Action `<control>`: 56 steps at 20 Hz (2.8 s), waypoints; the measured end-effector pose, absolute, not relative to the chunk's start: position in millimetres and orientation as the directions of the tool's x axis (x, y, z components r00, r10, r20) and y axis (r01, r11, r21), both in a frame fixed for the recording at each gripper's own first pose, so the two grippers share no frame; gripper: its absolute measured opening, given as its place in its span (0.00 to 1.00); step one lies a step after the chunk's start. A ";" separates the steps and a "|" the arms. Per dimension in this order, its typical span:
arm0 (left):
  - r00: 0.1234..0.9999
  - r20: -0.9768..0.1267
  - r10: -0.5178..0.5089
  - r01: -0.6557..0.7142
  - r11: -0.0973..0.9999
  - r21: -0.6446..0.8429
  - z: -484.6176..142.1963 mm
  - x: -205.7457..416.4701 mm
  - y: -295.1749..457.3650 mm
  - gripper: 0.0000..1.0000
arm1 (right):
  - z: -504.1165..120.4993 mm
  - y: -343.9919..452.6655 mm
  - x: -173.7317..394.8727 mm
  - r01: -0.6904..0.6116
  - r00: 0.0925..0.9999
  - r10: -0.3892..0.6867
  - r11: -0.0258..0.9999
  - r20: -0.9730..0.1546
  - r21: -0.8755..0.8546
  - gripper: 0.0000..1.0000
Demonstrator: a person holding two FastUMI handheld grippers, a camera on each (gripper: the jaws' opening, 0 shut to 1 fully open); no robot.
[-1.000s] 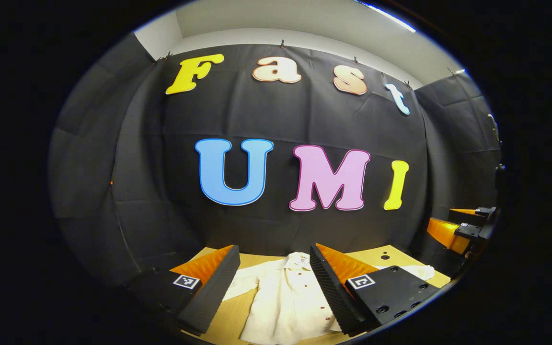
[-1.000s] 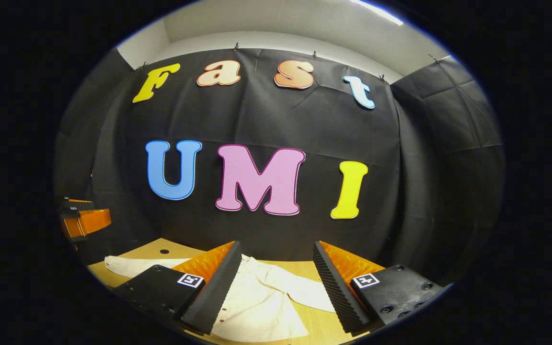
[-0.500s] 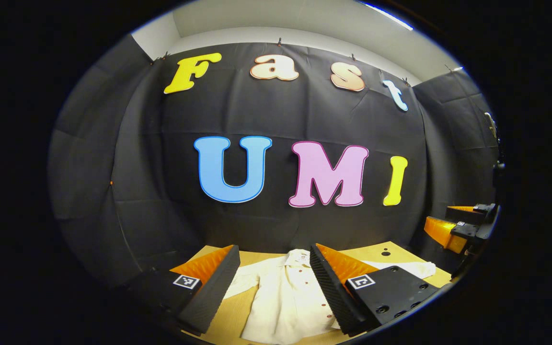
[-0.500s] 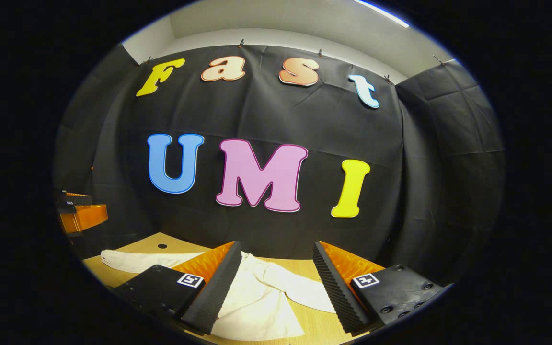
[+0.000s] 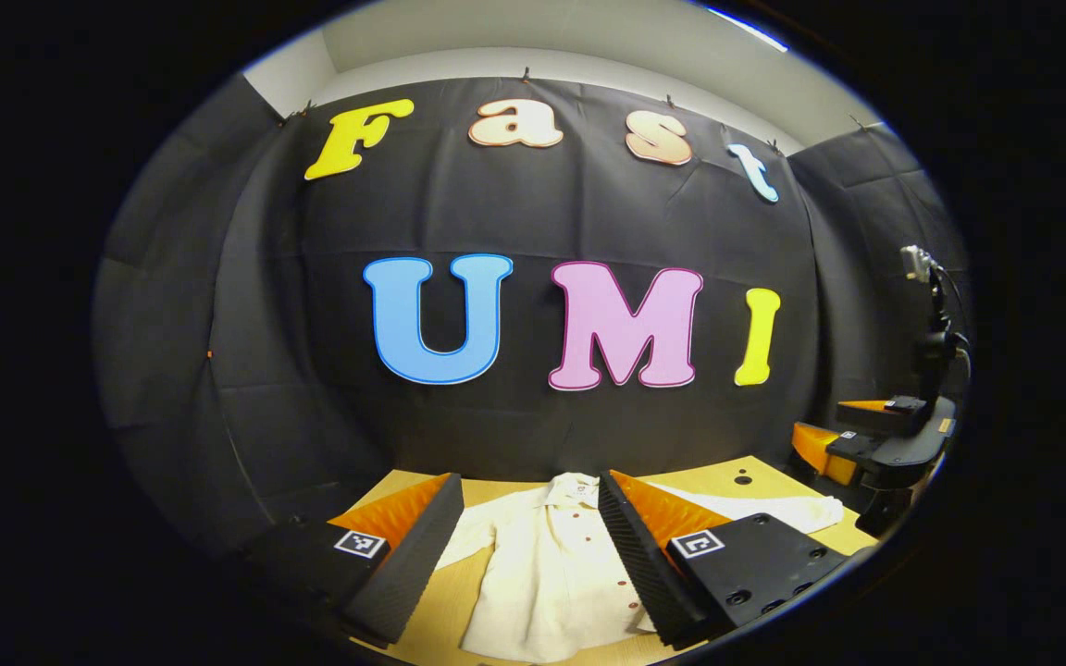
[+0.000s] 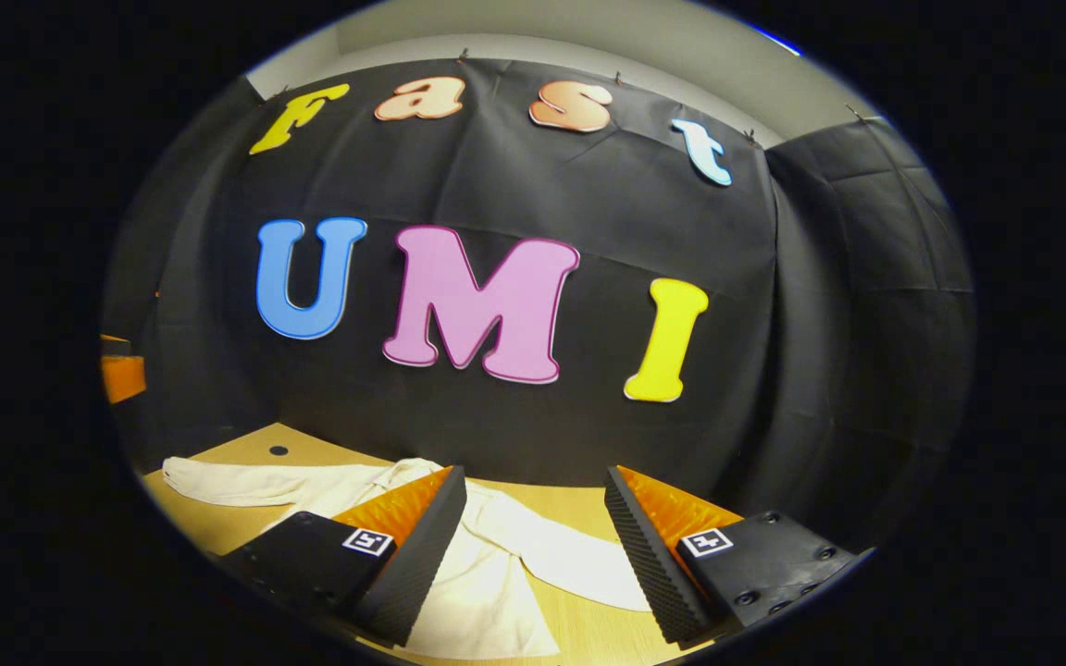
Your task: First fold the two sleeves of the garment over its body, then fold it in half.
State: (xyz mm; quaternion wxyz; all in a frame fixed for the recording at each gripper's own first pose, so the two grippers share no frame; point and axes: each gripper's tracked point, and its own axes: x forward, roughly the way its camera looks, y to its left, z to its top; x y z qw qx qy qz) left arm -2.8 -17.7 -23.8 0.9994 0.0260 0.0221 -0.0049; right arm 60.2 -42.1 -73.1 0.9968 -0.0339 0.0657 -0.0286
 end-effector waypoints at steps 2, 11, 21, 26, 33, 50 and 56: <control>0.998 -0.056 -0.007 0.010 0.999 0.052 -28.5 -0.9 -22.3 0.96 | -95.4 -59.8 74.3 0.080 0.980 -0.092 0.994 -0.174 -0.074 0.96; 0.995 -0.101 0.018 -0.013 0.999 0.052 -43.1 17.9 -38.9 0.96 | -241.2 -167.4 91.3 0.254 0.853 -0.248 0.966 -0.459 -0.049 0.97; 0.978 -0.209 0.017 -0.014 1.000 0.016 -78.9 53.6 -78.6 0.96 | -363.9 -304.0 105.2 0.512 0.617 -0.422 0.856 -0.664 -0.067 0.97; 0.961 -0.276 0.017 -0.033 0.998 -0.052 -100.6 65.7 -88.6 0.96 | -423.8 -339.2 102.2 0.642 0.467 -0.473 0.763 -0.747 -0.082 0.98; 0.950 -0.308 0.056 -0.077 0.995 -0.056 -111.5 70.2 -93.9 0.96 | -455.0 -367.8 90.2 0.681 0.403 -0.426 0.731 -0.810 -0.046 0.94; 0.958 -0.266 0.105 -0.114 0.993 -0.018 -99.2 54.0 -48.3 0.96 | -370.6 -274.7 164.0 0.478 0.635 -0.264 0.873 -0.726 0.100 0.07; 0.960 -0.244 0.138 -0.151 0.988 -0.034 -93.4 36.1 2.3 0.96 | -292.4 -123.9 239.9 0.206 0.774 -0.063 0.966 -0.630 0.156 0.07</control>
